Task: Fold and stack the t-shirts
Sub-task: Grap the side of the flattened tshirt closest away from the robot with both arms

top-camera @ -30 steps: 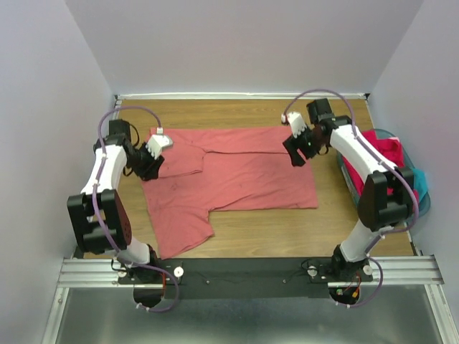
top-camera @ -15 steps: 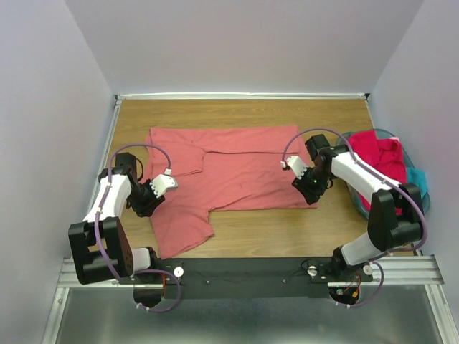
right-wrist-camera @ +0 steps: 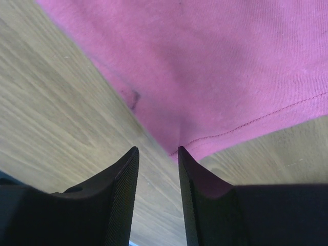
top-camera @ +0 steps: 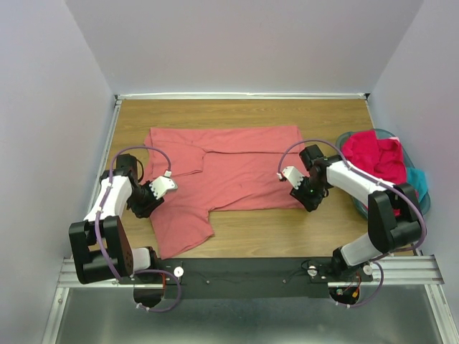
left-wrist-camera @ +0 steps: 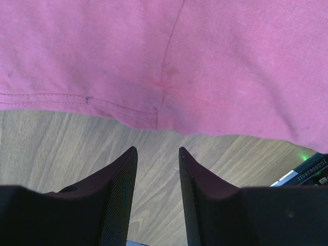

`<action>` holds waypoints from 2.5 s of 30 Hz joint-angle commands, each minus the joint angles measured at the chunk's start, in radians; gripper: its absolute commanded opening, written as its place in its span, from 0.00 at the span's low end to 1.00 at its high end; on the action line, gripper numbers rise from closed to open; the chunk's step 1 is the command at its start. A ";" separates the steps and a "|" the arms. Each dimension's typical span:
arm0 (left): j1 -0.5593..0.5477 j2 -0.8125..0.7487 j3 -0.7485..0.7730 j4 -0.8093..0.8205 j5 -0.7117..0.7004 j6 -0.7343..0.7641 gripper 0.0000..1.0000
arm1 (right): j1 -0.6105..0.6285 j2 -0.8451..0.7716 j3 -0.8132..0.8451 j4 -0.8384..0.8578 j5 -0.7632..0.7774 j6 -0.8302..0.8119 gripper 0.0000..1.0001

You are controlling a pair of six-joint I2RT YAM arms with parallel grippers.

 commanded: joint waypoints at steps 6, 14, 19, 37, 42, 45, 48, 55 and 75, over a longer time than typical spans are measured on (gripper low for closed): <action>0.001 0.004 -0.022 0.024 -0.032 0.009 0.46 | 0.013 0.003 -0.042 0.096 0.067 -0.005 0.41; -0.017 -0.022 -0.045 0.027 -0.030 0.069 0.44 | 0.015 0.018 -0.058 0.113 0.065 0.009 0.15; -0.031 -0.024 -0.047 -0.003 -0.019 0.118 0.44 | 0.016 0.015 -0.051 0.112 0.062 0.024 0.00; -0.218 0.161 -0.019 0.173 -0.174 0.005 0.46 | 0.015 0.060 0.001 0.093 0.068 0.046 0.01; -0.214 0.203 -0.013 0.198 -0.175 0.012 0.35 | 0.016 0.081 0.008 0.093 0.073 0.044 0.00; -0.214 0.189 0.005 0.167 -0.155 0.025 0.31 | 0.016 0.073 0.011 0.090 0.076 0.043 0.01; -0.214 0.160 0.024 0.127 -0.148 0.026 0.34 | 0.015 0.063 0.021 0.079 0.074 0.044 0.01; -0.223 0.047 0.085 -0.034 -0.108 0.042 0.45 | 0.015 0.038 0.022 0.052 0.077 0.044 0.01; -0.399 0.152 -0.064 0.058 -0.335 -0.069 0.48 | 0.015 0.060 0.047 0.033 0.074 0.047 0.01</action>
